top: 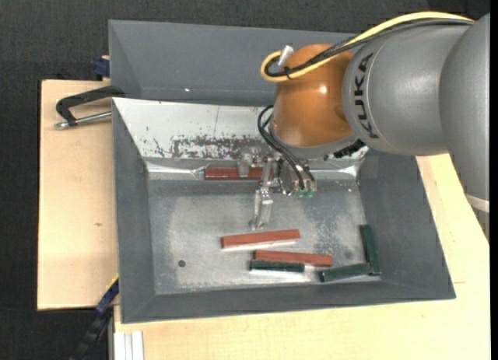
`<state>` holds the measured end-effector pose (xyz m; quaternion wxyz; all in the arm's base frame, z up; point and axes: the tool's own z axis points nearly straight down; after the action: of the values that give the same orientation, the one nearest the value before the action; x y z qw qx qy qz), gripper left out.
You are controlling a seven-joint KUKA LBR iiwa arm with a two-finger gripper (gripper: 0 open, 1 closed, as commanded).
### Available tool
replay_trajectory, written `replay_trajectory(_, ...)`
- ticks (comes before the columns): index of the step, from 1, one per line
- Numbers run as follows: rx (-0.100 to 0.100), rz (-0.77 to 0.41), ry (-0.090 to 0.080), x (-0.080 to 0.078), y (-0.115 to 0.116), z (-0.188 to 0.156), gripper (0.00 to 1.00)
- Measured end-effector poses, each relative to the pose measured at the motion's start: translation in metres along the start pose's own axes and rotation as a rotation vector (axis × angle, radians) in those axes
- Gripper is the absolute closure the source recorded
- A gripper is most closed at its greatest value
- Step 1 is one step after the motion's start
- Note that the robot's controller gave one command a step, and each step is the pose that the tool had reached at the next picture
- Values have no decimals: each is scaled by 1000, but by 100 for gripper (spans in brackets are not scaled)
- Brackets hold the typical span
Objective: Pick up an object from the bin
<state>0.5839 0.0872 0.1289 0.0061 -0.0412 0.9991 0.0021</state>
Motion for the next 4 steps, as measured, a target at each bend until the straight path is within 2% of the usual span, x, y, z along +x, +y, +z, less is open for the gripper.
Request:
replay_trajectory(1, 4, -95, 11, 36, -13, 54, 0)
replay_trajectory(2, 1, -72, 8, 48, 11, 55, 100)
replay_trajectory(3, 1, -72, 9, 49, 10, 57, 0)
replay_trajectory(4, 0, -72, 8, 48, 11, 56, 100)
